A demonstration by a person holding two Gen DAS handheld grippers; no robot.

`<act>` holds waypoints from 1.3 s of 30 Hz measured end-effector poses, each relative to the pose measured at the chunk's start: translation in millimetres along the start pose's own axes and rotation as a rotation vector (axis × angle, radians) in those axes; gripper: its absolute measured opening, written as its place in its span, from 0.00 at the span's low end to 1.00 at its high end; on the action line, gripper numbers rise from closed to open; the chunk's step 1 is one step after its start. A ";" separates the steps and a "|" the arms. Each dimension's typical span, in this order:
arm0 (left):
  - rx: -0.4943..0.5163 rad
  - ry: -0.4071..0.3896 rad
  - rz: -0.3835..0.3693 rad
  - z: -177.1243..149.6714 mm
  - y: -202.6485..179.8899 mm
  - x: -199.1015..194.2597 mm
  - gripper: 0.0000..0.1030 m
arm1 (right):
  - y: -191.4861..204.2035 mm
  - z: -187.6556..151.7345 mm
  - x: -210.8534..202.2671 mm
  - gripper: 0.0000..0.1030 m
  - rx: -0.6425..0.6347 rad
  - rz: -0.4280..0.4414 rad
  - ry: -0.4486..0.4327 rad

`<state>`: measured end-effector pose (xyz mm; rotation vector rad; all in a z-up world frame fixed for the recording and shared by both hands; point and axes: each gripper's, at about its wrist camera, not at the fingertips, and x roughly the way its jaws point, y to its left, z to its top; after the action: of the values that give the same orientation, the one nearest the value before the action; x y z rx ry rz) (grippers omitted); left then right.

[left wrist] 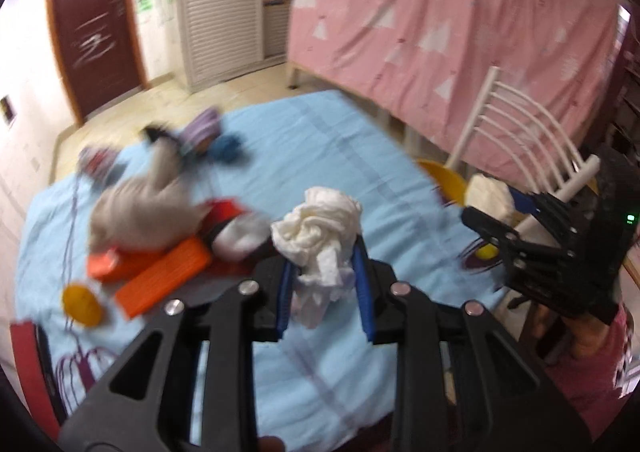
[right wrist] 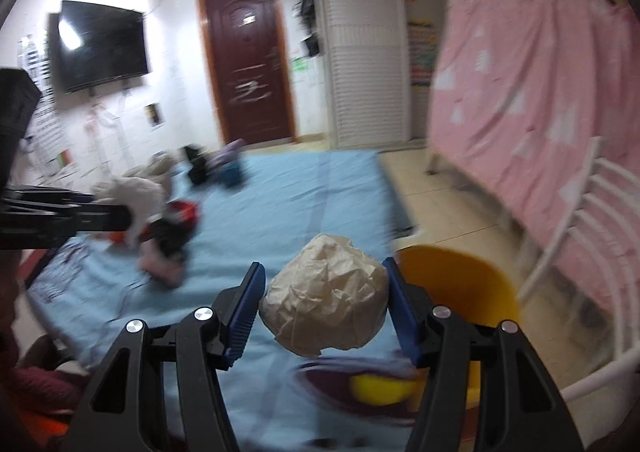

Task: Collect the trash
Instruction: 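Carry both items over the yellow bin and open both tools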

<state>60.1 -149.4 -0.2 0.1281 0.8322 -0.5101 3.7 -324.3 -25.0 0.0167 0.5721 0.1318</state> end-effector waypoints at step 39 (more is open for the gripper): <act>0.138 0.166 -0.062 104.5 -148.4 150.2 0.56 | -121.4 -30.2 59.5 0.73 0.175 -0.213 0.075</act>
<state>143.4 -368.1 -27.2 0.2751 0.9648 -0.6217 51.4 -437.6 -88.9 0.1213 0.6554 -0.1254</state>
